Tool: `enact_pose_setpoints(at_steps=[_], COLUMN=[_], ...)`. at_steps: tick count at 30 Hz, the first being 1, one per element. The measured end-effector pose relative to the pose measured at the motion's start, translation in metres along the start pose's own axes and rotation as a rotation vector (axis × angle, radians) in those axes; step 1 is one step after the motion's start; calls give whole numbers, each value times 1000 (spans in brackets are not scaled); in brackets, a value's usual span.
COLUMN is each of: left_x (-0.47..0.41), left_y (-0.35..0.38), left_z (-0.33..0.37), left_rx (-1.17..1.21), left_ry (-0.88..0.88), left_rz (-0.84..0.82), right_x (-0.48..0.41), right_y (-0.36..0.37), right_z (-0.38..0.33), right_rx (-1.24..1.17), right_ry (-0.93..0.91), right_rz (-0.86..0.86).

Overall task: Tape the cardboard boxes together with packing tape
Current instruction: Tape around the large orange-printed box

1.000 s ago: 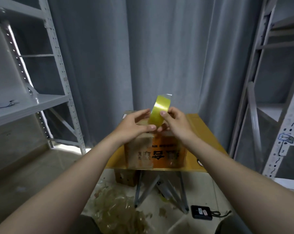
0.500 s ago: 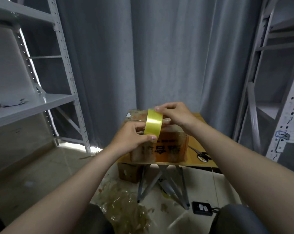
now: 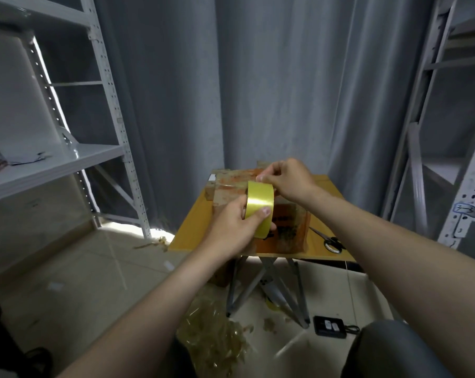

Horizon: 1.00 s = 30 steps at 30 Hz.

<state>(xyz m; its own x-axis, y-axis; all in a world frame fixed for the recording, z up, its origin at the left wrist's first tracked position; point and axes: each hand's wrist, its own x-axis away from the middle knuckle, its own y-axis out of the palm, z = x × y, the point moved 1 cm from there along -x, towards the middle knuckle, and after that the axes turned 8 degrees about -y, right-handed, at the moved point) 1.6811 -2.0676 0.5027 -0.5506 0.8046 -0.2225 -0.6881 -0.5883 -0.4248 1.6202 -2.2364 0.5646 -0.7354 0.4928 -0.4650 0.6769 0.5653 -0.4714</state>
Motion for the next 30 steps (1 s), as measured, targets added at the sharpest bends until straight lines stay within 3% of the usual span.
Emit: enact_pose_setpoints(at_steps=[2,4,8,13,16,20,25,30], left_x=[2,7,11,11,10,-4,-18,-28], left_y=[4,5,18,17,10,3,9,9], left_z=[-5,-14,-24,-34,-43,-45,-45,-46], left_rx=[24,95,-189,-95,-91,-17,123,38], left_ry=[-135,-272,-330,-529,-627,-557,-512,-493], left_rz=[30,90,117,-123,-92,47,65,104], right_x=[-9,-16,-20,-37,-52,-79,-107,-116], right_y=[-6,-8,4,8,14,23,36,49], right_z=[2,4,13,24,28,42,73,99], right_rx=[-97,-69,-13,-67,-69,-18,65,106], right_ry=[29,26,14,57,37,60,150,175], right_rz=[112,102,27,42,24,9,-12,-9])
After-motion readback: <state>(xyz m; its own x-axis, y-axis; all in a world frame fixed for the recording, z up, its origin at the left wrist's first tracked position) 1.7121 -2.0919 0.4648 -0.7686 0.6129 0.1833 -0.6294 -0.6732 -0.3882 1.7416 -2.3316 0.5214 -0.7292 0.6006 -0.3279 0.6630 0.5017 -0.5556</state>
